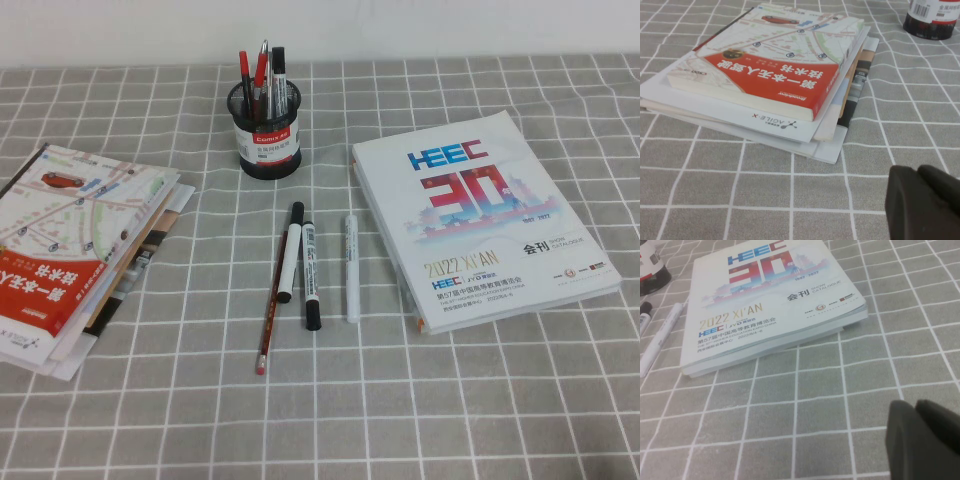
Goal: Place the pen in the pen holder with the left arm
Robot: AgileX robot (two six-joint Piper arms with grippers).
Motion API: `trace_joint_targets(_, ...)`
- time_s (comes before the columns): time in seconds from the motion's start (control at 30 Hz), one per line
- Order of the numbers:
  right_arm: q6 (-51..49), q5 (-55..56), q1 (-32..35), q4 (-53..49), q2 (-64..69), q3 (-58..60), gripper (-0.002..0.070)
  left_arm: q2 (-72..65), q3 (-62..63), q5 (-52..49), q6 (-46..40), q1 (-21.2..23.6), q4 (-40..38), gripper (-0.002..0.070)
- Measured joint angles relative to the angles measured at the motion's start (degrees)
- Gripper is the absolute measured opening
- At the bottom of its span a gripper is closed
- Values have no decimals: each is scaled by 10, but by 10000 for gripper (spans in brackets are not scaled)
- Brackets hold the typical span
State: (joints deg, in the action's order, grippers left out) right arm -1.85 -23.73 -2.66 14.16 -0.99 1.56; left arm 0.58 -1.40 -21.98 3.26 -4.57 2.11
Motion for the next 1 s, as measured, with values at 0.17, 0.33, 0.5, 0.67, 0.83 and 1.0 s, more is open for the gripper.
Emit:
trace_joint_targets(0.17, 0, 0, 0, 0, 0, 0, -15, 0, 0, 0, 0, 0, 0, -2)
trace_joint_targets(0.33, 0, 0, 0, 0, 0, 0, -15, 0, 0, 0, 0, 0, 0, -2)
trace_joint_targets(0.5, 0, 0, 0, 0, 0, 0, -15, 0, 0, 0, 0, 0, 0, -2)
trace_joint_targets(0.67, 0, 0, 0, 0, 0, 0, -15, 0, 0, 0, 0, 0, 0, -2)
trace_joint_targets(0.83, 0, 0, 0, 0, 0, 0, -15, 0, 0, 0, -3, 0, 7, -2)
trace_joint_targets(1.0, 0, 0, 0, 0, 0, 0, -15, 0, 0, 3, -3, 0, 11, -2)
